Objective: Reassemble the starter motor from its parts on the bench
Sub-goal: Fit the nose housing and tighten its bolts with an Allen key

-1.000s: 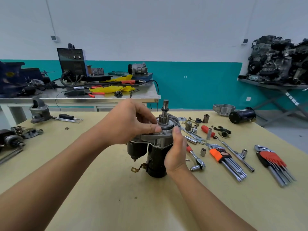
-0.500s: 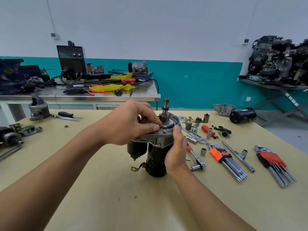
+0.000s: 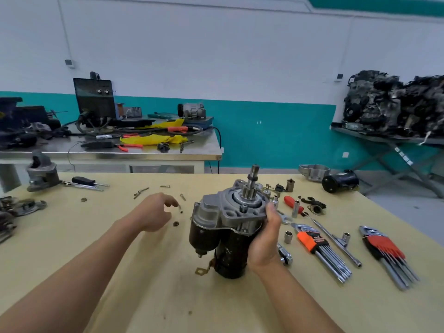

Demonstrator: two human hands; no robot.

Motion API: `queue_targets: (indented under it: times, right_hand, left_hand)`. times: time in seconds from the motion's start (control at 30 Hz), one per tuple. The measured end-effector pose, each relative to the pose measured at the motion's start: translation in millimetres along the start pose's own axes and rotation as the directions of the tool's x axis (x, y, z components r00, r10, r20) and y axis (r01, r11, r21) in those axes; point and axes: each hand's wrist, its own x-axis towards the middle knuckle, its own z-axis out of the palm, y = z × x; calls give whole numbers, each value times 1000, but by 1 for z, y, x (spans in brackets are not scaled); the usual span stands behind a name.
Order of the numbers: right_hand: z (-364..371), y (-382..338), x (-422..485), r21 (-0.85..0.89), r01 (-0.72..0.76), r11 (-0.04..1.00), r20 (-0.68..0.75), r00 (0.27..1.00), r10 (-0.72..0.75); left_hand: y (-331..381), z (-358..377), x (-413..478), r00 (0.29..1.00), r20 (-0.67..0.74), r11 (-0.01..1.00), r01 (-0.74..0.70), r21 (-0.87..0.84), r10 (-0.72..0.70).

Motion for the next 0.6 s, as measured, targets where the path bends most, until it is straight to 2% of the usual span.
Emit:
queue_targets:
  times: [0.17,0.27,0.43,0.6]
  right_hand:
    - [-8,-4,6,94,-13,995,8,1000,12]
    - [-8,-3,6,78,-8,997,30,1000,6]
    - [-6,-5,6,23,-22,999,70,997,20]
    - [-1,-7,5,-8,-34,999,57,998,34]
  left_hand:
    - [1,18,22,999,38,1000,6,2,-6]
    - [8,17,34,997,74,998,-26,49,22]
    - [17,7,45,984,157,968,-116,223,82]
    - [28,6,39,989,124,922,-116,370,74]
